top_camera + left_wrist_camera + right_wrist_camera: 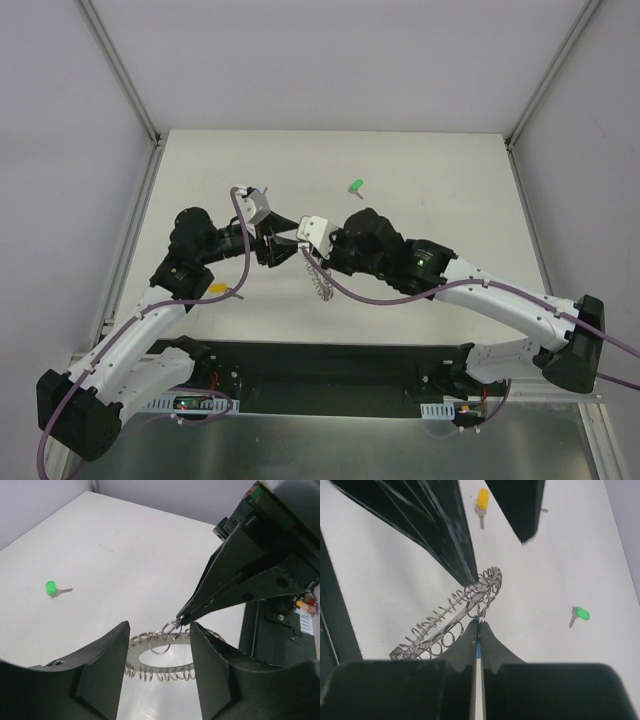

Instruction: Put the keys on the keyring

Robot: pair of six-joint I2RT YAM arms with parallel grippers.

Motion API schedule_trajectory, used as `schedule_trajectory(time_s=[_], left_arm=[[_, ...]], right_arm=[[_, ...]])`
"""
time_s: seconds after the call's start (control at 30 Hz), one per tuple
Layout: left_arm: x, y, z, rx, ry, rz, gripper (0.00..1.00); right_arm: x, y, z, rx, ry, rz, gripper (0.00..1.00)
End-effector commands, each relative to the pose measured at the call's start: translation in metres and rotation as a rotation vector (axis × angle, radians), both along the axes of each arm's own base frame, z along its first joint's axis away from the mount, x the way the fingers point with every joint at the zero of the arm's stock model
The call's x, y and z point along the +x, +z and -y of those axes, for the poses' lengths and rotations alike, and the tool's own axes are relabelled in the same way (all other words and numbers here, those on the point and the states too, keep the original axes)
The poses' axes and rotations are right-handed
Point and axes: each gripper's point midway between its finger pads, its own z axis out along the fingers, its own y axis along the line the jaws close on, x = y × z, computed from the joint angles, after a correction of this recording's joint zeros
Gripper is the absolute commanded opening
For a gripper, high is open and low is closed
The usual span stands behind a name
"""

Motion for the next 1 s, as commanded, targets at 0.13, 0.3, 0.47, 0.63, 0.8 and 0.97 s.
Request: schedule_trajectory(time_s=[0.13, 0.3, 0.47, 0.63, 0.8, 0.97], left_arm=[[0.050, 0.008, -0.047, 0.035, 0.444, 0.030, 0.81], [0.069, -0.002, -0.083, 0.052, 0.688, -0.017, 0.99], [0.080, -0.015, -0.119, 0.046, 0.928, -0.128, 0.99], [0.080, -0.037, -0.155, 0.101, 1.124, -0.199, 0.99], [0.074, -0.050, -0.179, 0.128, 1.235, -0.191, 0.99], [0.067, -0.051, -0.200, 0.146, 1.322, -0.146, 0.99]], right_arm=[[0.044, -0.007, 0.058, -0.033, -0.239, -0.049, 0.01], [0.084, -0.045, 0.106, -0.082, -0.468, -0.182, 0.01], [0.116, -0.088, 0.140, -0.031, -0.745, -0.415, 0.01], [0.108, -0.135, 0.156, 0.000, -0.936, -0.615, 0.01], [0.086, -0.182, 0.191, -0.012, -1.141, -0.734, 0.01], [0.091, -0.190, 0.203, 0.017, -1.212, -0.731, 0.28]])
